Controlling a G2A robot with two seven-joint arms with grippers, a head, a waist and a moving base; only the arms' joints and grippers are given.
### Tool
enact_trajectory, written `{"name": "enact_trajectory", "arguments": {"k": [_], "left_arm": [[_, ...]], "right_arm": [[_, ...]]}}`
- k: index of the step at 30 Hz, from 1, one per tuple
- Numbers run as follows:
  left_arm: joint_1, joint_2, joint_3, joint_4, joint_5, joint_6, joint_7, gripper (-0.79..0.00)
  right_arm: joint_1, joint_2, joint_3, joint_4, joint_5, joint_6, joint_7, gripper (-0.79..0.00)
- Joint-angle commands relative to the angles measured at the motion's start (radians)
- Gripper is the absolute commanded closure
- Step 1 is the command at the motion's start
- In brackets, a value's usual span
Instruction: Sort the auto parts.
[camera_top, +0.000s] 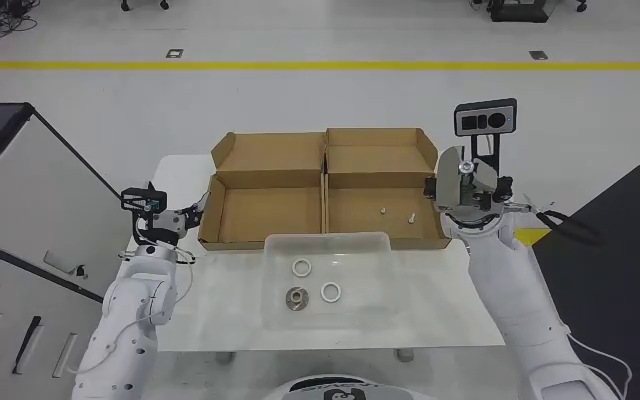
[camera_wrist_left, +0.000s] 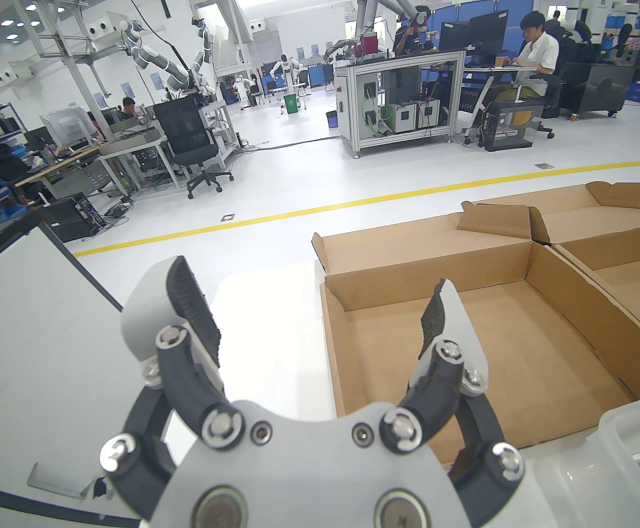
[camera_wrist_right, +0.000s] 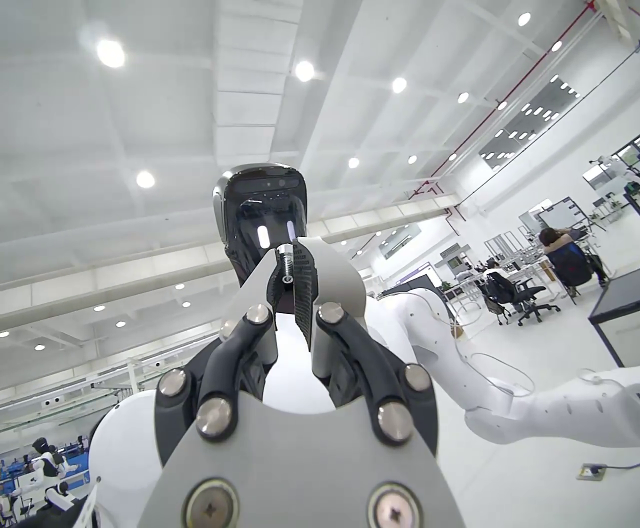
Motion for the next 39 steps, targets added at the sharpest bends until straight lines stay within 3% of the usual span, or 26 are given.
{"name": "enact_trajectory", "arguments": {"k": [1, 14, 17, 24, 31, 35, 39], "left_arm": [[0.0, 0.0, 0.0, 0.0, 0.0, 0.0, 0.0, -0.785], [0.0, 0.0, 0.0, 0.0, 0.0, 0.0, 0.0, -0.785], [0.0, 0.0, 0.0, 0.0, 0.0, 0.0, 0.0, -0.785], [0.0, 0.0, 0.0, 0.0, 0.0, 0.0, 0.0, -0.785], [0.0, 0.0, 0.0, 0.0, 0.0, 0.0, 0.0, -0.785], [0.0, 0.0, 0.0, 0.0, 0.0, 0.0, 0.0, -0.785], [0.0, 0.0, 0.0, 0.0, 0.0, 0.0, 0.0, -0.785]], "right_arm": [[0.0, 0.0, 0.0, 0.0, 0.0, 0.0, 0.0, 0.0], [0.0, 0.0, 0.0, 0.0, 0.0, 0.0, 0.0, 0.0], [-0.004, 0.007, 0.037, -0.002, -0.084, 0.039, -0.013, 0.0], [-0.021, 0.051, 0.271, 0.046, -0.319, 0.18, 0.088, 0.0], [0.041, 0.112, 0.45, 0.056, -0.745, 0.347, 0.286, 0.0], [0.108, 0.15, 0.411, 0.027, -0.965, 0.359, 0.298, 0.0], [0.199, 0.191, 0.289, 0.039, -1.118, 0.317, 0.298, 0.0]]}}
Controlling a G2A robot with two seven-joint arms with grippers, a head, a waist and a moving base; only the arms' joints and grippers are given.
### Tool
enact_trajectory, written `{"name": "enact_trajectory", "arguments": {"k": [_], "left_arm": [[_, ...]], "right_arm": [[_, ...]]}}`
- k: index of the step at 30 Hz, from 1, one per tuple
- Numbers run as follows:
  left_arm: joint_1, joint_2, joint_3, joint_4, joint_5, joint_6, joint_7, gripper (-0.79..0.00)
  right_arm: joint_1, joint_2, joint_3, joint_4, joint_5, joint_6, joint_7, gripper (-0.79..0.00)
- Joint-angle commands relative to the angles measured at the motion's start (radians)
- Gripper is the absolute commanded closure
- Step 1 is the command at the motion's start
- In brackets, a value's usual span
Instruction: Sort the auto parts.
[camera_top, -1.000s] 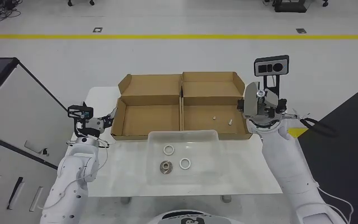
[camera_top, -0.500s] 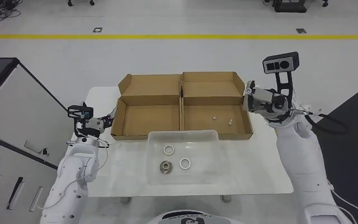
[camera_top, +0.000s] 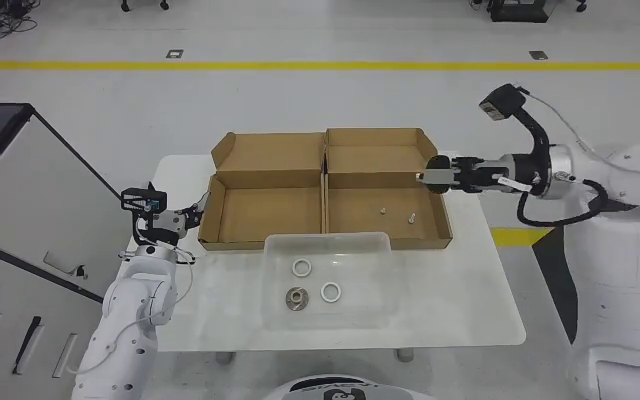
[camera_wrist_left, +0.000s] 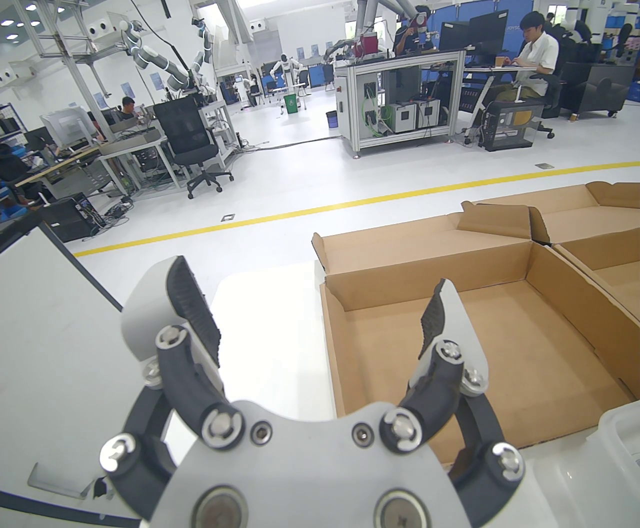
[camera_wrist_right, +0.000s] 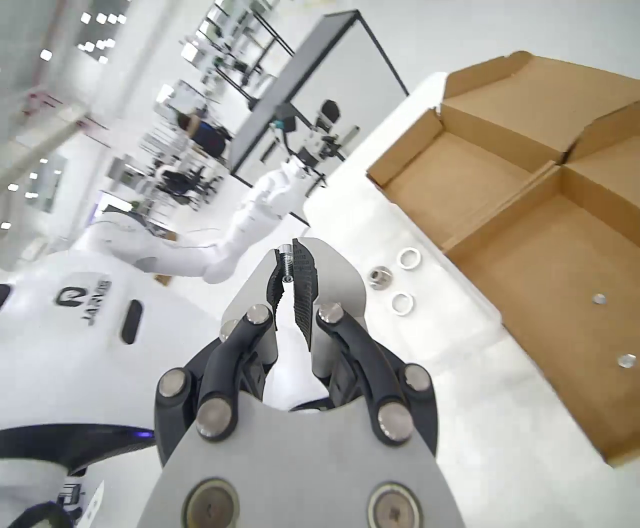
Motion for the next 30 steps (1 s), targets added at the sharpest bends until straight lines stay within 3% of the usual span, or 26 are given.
{"name": "enact_trajectory", "arguments": {"k": [1, 8, 16, 30], "left_arm": [[0.0, 0.0, 0.0, 0.0, 0.0, 0.0, 0.0, -0.785], [0.0, 0.0, 0.0, 0.0, 0.0, 0.0, 0.0, -0.785], [0.0, 0.0, 0.0, 0.0, 0.0, 0.0, 0.0, -0.785], [0.0, 0.0, 0.0, 0.0, 0.0, 0.0, 0.0, -0.785]], "right_arm": [[0.059, 0.021, -0.081, 0.017, -0.091, -0.03, 0.0, 0.0], [0.278, 0.056, -0.351, 0.146, -0.276, -0.104, 0.0, 0.0], [0.48, 0.035, -0.648, 0.307, -0.481, -0.185, 0.0, 0.0], [0.565, -0.04, -0.915, 0.462, -0.695, -0.15, -0.086, 0.0]]}}
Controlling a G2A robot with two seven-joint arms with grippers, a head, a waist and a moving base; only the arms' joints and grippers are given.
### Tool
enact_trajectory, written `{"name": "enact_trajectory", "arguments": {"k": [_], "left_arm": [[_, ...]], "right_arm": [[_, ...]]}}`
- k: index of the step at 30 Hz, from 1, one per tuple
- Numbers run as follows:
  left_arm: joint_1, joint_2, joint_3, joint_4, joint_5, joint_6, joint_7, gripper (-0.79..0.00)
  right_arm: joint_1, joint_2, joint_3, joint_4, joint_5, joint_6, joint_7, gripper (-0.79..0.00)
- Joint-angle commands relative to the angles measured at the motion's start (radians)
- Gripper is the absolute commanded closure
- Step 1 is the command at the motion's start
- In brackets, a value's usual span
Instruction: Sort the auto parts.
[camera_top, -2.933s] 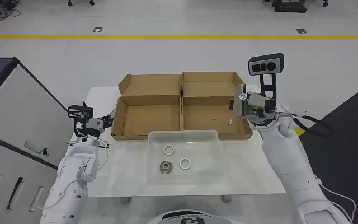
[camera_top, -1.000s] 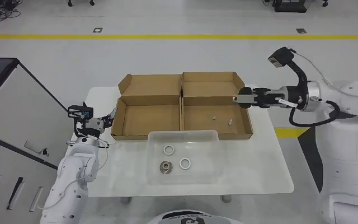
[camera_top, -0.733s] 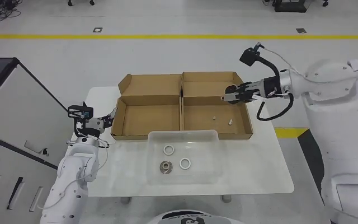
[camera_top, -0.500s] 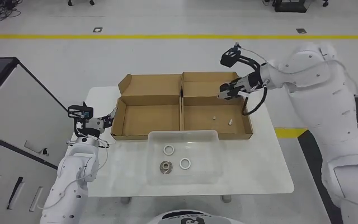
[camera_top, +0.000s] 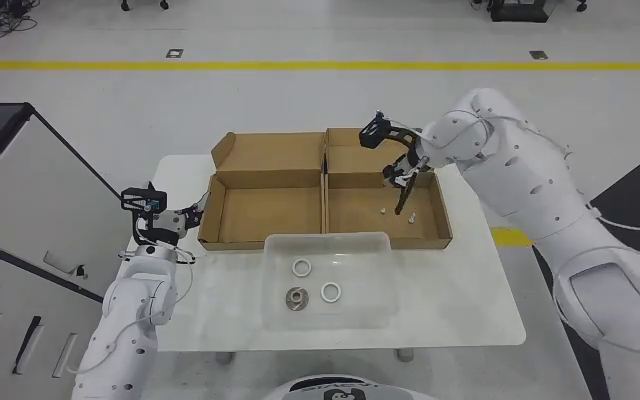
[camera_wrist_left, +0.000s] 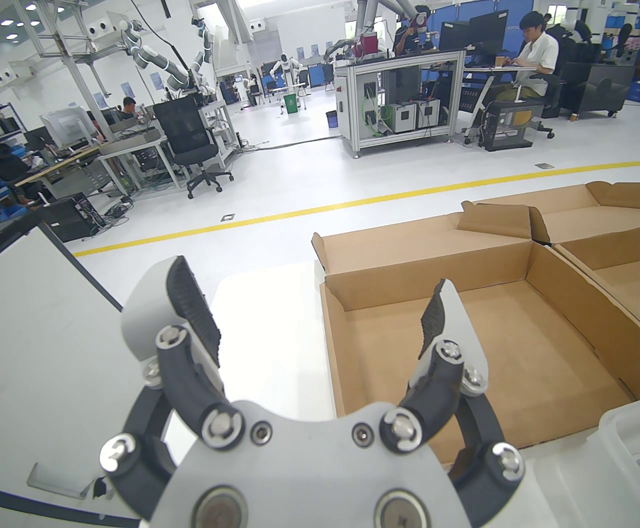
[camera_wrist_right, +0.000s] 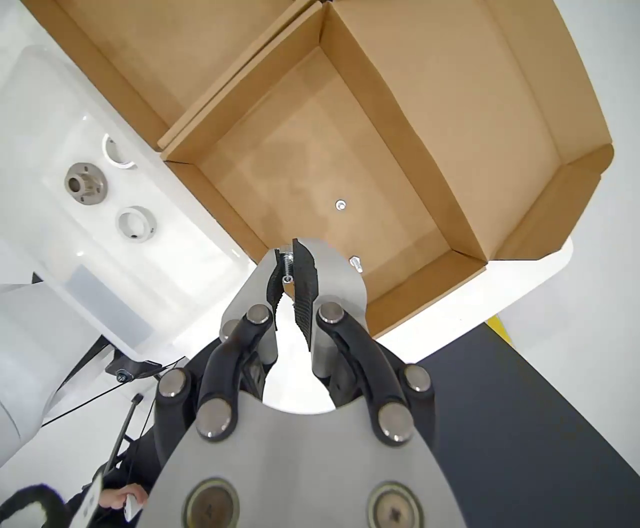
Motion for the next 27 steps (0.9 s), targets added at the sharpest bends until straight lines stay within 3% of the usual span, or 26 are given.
{"name": "enact_trajectory", "arguments": {"k": [1, 8, 10, 23, 27], "left_arm": [[0.0, 0.0, 0.0, 0.0, 0.0, 0.0, 0.0, -0.785], [0.0, 0.0, 0.0, 0.0, 0.0, 0.0, 0.0, -0.785], [0.0, 0.0, 0.0, 0.0, 0.0, 0.0, 0.0, -0.785], [0.0, 0.0, 0.0, 0.0, 0.0, 0.0, 0.0, -0.785], [0.0, 0.0, 0.0, 0.0, 0.0, 0.0, 0.0, -0.785]], "right_arm": [[0.003, -0.01, -0.027, 0.018, -0.026, 0.014, -0.015, 0.0], [0.018, -0.043, -0.093, 0.082, -0.073, 0.066, -0.03, 0.0], [0.023, -0.05, -0.085, 0.097, -0.02, 0.063, -0.04, 0.0], [0.012, -0.05, -0.087, 0.093, -0.028, 0.07, -0.06, 0.0], [0.0, -0.062, -0.13, 0.07, -0.141, 0.186, -0.06, 0.0]]}}
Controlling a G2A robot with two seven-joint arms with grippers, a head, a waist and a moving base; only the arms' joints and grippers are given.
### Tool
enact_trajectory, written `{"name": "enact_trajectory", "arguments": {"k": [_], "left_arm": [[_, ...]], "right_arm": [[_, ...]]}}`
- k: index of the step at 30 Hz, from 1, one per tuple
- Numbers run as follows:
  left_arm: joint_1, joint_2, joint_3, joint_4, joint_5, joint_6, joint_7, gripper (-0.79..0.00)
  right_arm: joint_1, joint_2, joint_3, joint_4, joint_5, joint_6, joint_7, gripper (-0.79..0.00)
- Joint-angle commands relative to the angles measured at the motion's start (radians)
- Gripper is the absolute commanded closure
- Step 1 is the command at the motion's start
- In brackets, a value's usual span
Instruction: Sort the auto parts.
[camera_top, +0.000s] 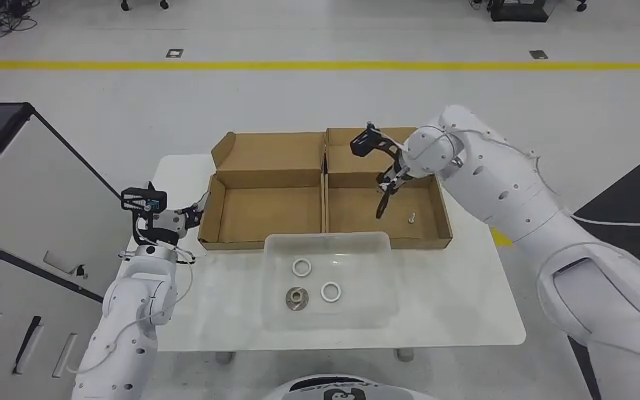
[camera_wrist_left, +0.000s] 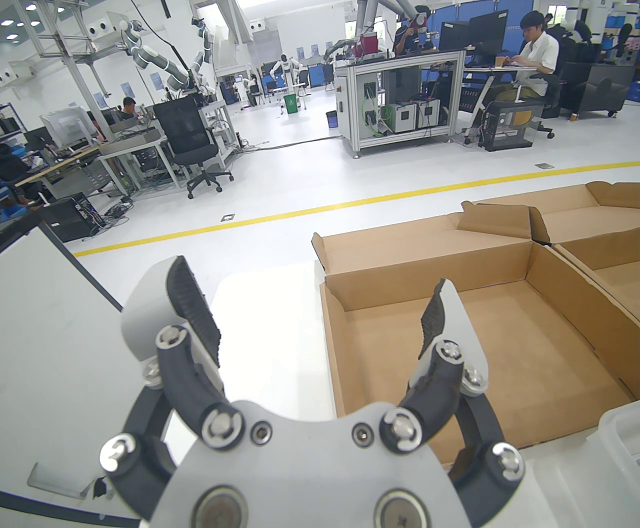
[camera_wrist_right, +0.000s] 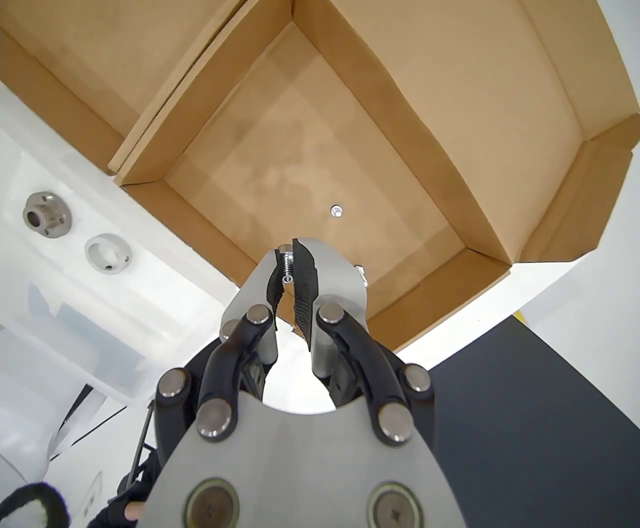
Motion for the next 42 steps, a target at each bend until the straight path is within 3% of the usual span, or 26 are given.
{"name": "enact_trajectory", "arguments": {"k": [1, 6, 24, 42], "left_arm": [[0.0, 0.0, 0.0, 0.0, 0.0, 0.0, 0.0, -0.785], [0.0, 0.0, 0.0, 0.0, 0.0, 0.0, 0.0, -0.785], [0.0, 0.0, 0.0, 0.0, 0.0, 0.0, 0.0, -0.785], [0.0, 0.0, 0.0, 0.0, 0.0, 0.0, 0.0, -0.785]], "right_arm": [[-0.001, -0.014, -0.032, -0.008, -0.049, 0.069, 0.009, 0.0], [0.016, -0.057, -0.094, 0.063, -0.097, 0.136, -0.011, 0.0], [0.076, -0.245, -0.203, 0.526, -0.078, 0.206, -0.149, 0.0], [0.087, -0.371, -0.218, 0.818, -0.058, 0.173, -0.208, 0.0]]}}
